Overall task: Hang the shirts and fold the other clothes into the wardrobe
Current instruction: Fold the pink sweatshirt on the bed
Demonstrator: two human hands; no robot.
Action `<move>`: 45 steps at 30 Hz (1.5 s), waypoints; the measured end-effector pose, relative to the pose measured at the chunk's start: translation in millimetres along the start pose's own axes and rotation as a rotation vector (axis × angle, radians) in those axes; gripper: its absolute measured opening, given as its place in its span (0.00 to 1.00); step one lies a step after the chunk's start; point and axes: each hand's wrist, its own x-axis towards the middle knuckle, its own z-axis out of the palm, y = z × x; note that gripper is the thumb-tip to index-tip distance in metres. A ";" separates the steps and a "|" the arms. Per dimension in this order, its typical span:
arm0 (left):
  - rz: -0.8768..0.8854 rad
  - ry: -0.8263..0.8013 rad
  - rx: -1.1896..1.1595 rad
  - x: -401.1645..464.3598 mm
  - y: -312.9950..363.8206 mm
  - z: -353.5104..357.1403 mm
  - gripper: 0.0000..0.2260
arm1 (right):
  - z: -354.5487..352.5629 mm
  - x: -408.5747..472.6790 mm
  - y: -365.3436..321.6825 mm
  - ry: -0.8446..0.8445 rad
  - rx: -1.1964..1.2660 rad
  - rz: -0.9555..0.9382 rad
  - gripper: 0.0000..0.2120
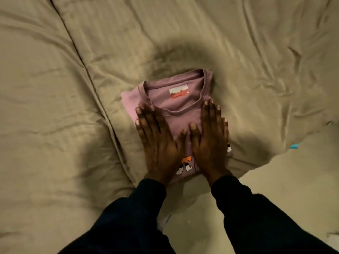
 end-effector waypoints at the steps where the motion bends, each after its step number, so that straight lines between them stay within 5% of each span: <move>1: -0.009 0.009 0.002 0.7 0.1 2.6 0.40 | 3.6 0.9 0.7 0.013 -0.009 -0.003 0.32; 10: -0.018 0.009 0.172 5.7 -5.1 23.0 0.41 | 26.7 4.2 7.4 0.103 -0.108 -0.022 0.30; 14: -0.017 -0.036 0.162 10.1 -2.5 16.7 0.41 | 20.4 5.9 6.5 0.003 -0.077 -0.025 0.31; 18: 0.069 -0.319 0.155 17.1 -3.5 -34.2 0.44 | -29.9 5.7 -10.4 -0.273 -0.151 0.032 0.31; 21: 0.110 -0.536 0.249 11.0 -12.4 -105.3 0.42 | -83.9 -31.8 -41.5 -0.236 -0.233 0.116 0.27; 24: 0.240 -0.566 0.322 -24.7 -24.5 -186.0 0.31 | -131.2 -113.4 -95.3 -0.117 -0.124 0.191 0.18; 28: 0.424 -0.682 0.408 -98.9 -42.1 -289.7 0.19 | -186.3 -231.2 -164.7 -0.171 -0.060 0.406 0.15; 36: 0.786 -0.802 0.638 -221.8 -46.2 -391.5 0.22 | -205.4 -422.8 -260.7 -0.285 0.141 0.871 0.16; 40: 1.055 -0.760 0.655 -271.7 -21.0 -408.4 0.21 | -210.8 -489.5 -288.5 -0.158 0.242 0.909 0.18; 45: 1.349 -0.735 0.599 -342.6 30.6 -422.8 0.20 | -240.0 -595.9 -291.9 0.070 0.091 1.082 0.17</move>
